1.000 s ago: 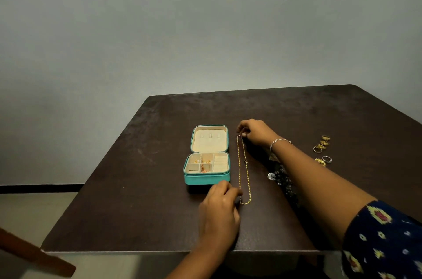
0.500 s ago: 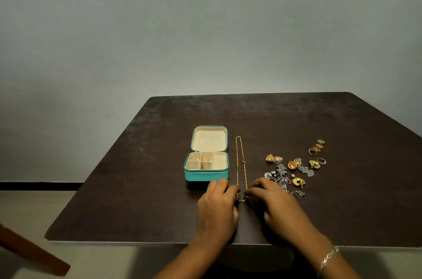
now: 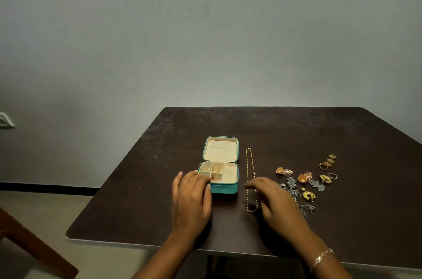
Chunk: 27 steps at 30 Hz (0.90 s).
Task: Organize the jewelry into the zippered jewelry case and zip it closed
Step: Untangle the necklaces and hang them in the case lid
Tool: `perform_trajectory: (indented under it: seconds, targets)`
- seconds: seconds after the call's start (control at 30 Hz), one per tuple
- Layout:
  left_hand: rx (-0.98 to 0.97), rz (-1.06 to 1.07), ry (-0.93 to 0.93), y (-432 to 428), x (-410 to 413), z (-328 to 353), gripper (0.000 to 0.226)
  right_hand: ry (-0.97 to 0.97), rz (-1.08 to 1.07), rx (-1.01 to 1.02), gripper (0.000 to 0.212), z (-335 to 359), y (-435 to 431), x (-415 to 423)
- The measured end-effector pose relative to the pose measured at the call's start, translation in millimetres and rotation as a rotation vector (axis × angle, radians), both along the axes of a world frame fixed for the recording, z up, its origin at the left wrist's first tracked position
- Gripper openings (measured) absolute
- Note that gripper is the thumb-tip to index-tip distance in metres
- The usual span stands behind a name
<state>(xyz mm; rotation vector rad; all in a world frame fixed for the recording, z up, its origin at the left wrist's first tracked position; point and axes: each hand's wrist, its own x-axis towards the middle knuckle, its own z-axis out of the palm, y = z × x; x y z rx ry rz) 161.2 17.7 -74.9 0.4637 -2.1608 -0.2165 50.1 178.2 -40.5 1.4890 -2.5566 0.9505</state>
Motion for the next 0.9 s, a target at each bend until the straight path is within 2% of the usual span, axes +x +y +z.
perform_trajectory:
  seconds: [0.23, 0.37, 0.5, 0.6, 0.7, 0.9]
  targets:
    - [0.279, 0.011, -0.052, -5.2, 6.2, -2.8, 0.03, -0.064, -0.013, -0.087, 0.019, 10.5, -47.1, -7.9]
    - [0.399, 0.015, -0.025, -6.0, 4.2, -2.1, 0.013, -0.03, -0.029, 0.044, 0.02, 11.0, -73.5, -6.8]
    - [0.416, 0.032, -0.023, -4.3, 2.8, -1.0, 0.016, 0.106, -0.046, 0.207, 0.023, 9.4, -91.0, -3.7]
    - [0.433, 0.031, -0.02, -3.8, 2.3, -0.2, 0.015, 0.172, -0.077, 0.223, 0.022, 6.1, -97.4, -2.8]
    - [0.443, 0.033, -0.017, -3.6, 2.1, 0.4, 0.02, 0.142, -0.105, 0.199, 0.021, 2.9, -101.3, -3.3]
    - [0.482, 0.038, 0.005, -2.3, 1.7, 8.6, 0.015, -0.06, -0.156, 0.06, 0.011, 7.0, -101.2, -12.8]
